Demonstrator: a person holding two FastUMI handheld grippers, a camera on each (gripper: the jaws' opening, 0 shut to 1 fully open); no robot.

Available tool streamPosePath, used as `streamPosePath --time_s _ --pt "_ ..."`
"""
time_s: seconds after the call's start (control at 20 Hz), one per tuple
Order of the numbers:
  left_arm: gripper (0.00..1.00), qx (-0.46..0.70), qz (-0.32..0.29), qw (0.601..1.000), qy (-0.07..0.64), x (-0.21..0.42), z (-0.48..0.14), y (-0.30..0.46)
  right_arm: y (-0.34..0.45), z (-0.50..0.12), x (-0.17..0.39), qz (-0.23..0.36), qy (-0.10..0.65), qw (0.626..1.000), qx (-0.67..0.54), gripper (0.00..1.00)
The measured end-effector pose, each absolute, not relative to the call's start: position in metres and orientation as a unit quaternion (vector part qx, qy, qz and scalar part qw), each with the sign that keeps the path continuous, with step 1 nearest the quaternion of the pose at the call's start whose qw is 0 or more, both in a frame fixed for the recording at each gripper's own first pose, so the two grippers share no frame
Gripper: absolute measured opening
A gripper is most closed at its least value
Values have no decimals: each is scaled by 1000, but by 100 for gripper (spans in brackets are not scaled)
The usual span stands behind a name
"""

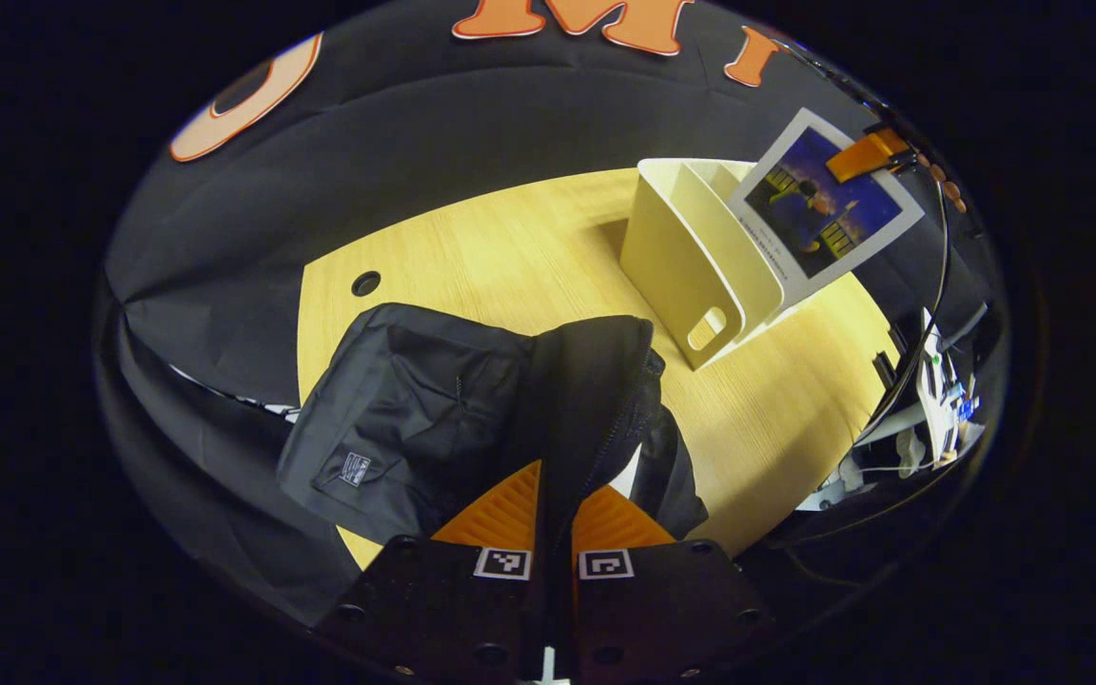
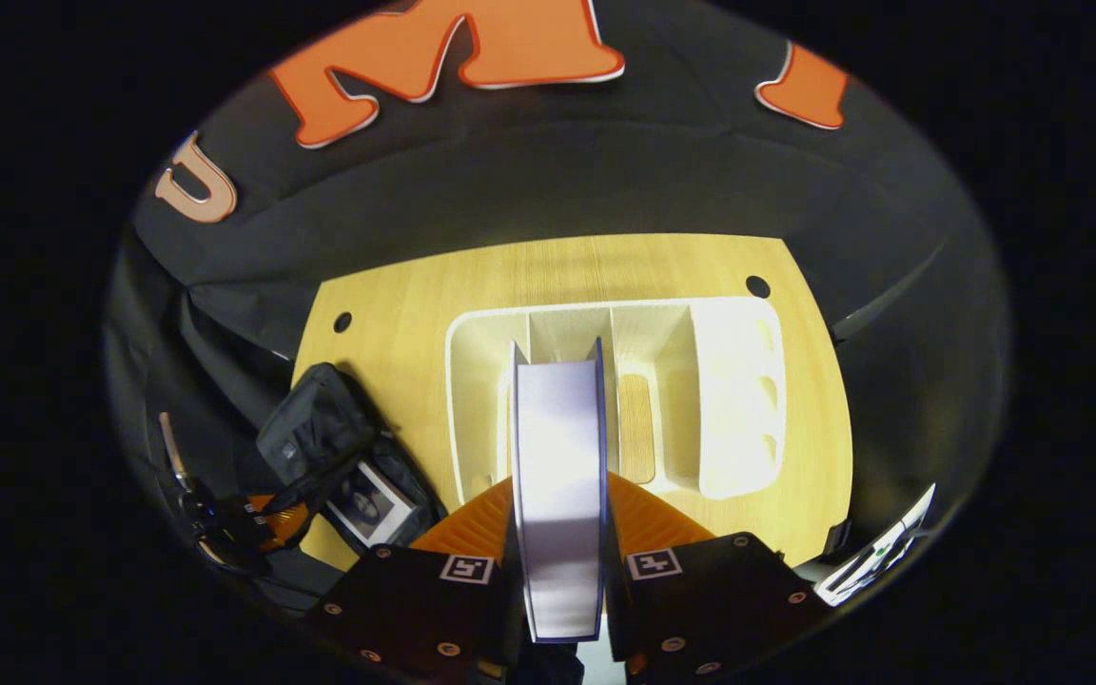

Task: Open the schoolbag, grab two books from the bookshelf and put them into the schoolbag.

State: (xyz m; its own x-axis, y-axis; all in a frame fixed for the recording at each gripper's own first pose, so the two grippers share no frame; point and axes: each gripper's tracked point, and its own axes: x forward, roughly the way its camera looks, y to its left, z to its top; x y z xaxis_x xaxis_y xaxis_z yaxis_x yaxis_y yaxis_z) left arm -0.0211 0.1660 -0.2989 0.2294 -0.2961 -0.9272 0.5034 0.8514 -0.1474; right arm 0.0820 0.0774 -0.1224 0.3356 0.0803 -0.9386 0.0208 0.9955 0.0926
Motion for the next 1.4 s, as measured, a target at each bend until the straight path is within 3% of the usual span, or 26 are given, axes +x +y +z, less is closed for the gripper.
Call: streamPosePath --time_s 0.3,0.75,1.4 --pt "4 101 -302 774 547 -16 -295 179 92 -70 15 -14 535 841 80 36" --pt "5 129 -366 755 529 -9 -291 181 180 -93 -59 -25 510 830 223 34" --pt "4 127 -397 754 507 2 -254 189 316 -189 -48 53 468 772 426 33"
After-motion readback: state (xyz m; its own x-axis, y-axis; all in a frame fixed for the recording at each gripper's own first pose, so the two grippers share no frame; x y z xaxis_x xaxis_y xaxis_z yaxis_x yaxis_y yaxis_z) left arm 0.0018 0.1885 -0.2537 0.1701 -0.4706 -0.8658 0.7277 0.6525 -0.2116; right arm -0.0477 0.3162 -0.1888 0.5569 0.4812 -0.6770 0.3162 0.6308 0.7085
